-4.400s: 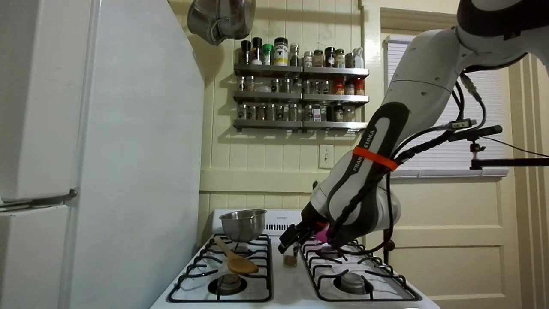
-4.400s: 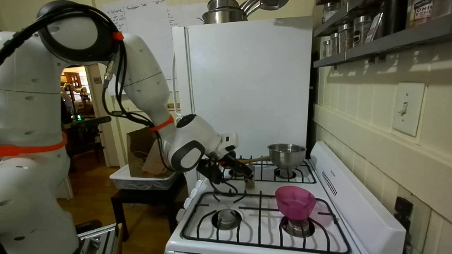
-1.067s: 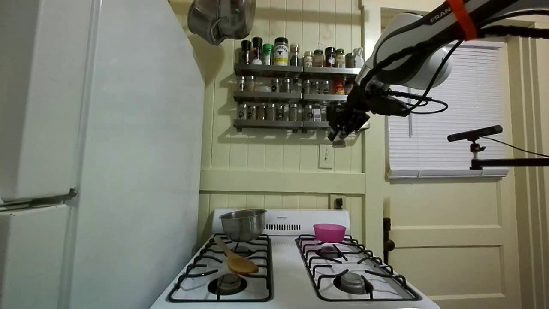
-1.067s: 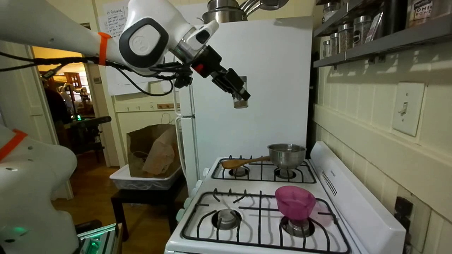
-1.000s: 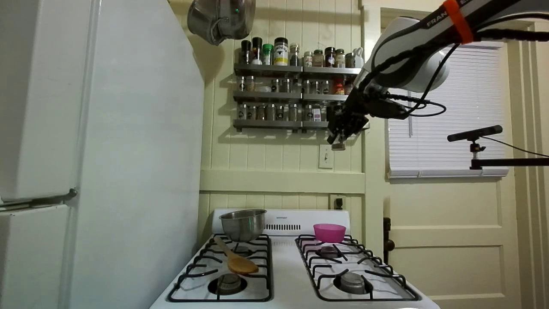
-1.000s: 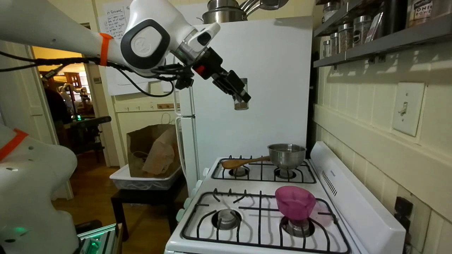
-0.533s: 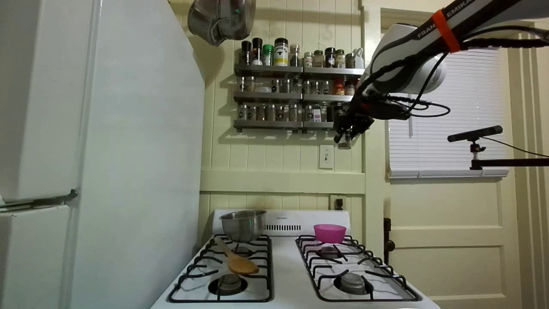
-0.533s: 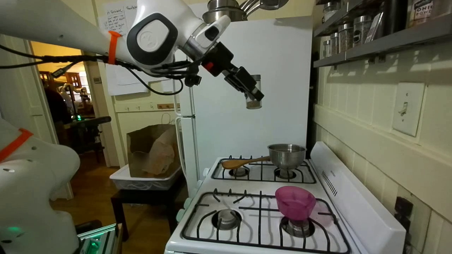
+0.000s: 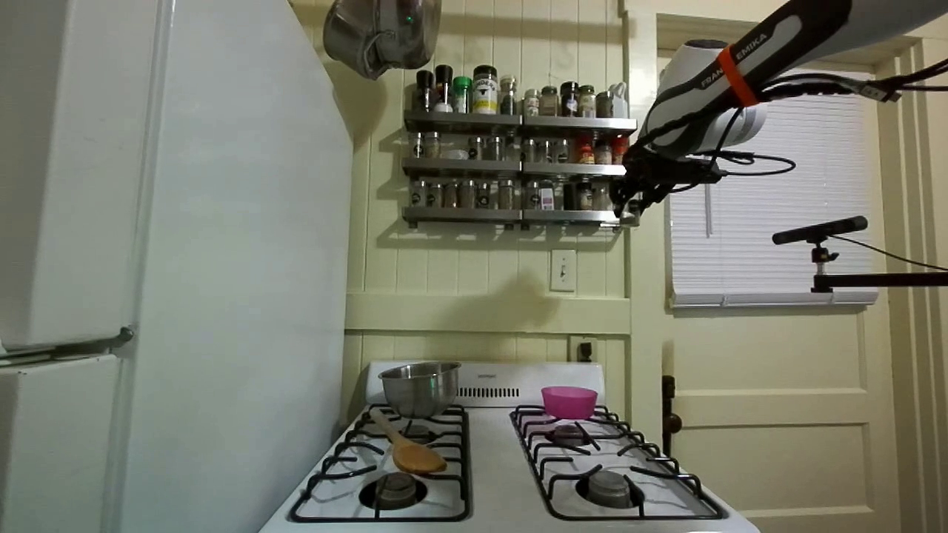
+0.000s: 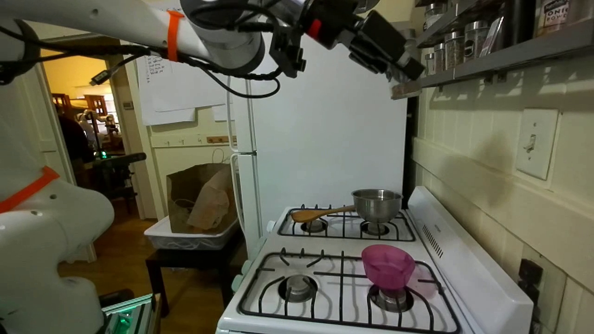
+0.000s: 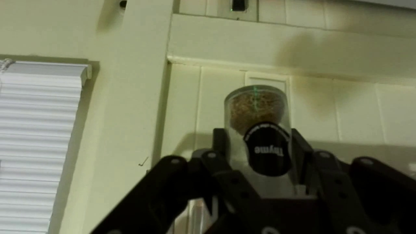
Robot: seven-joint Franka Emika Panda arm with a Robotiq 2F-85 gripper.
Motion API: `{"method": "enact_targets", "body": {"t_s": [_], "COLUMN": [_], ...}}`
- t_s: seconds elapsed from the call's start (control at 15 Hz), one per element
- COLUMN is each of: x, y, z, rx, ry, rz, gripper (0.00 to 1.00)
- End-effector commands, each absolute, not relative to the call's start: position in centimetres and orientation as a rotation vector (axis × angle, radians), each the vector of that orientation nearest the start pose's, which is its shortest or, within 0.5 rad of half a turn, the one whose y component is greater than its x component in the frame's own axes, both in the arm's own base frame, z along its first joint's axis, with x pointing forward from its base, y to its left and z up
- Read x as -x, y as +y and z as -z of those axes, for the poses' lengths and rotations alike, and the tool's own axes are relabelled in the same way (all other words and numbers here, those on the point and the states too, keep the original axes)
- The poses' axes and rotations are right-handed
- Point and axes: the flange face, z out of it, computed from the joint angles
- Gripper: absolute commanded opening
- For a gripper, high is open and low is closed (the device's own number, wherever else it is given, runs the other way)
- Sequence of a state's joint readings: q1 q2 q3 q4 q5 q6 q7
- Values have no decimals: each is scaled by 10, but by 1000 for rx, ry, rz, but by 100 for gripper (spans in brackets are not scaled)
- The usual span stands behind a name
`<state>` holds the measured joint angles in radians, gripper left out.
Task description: Pick up the glass jar from the stovetop and put it on the bottom shelf.
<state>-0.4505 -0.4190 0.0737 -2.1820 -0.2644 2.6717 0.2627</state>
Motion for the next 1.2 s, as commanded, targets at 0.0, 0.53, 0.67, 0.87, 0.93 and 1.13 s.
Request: {"method": "enact_targets", "body": {"t_s": [0.0,0.53,0.67,0.87,0.93,1.13], "x": [-482,-487,-495,-504,-507,-517], "y": [-189,-199,-214,-232,-237,-244], "z": [-691,-690,-697,-711,-715,-722], "rx": [2966,2953,2940,2908,2900,2872], "ry": [841,842,887,945,954,975], "rz": [1542,1553,1585,1641,1663,1705], "gripper": [23,23,23,23,23,23]}}
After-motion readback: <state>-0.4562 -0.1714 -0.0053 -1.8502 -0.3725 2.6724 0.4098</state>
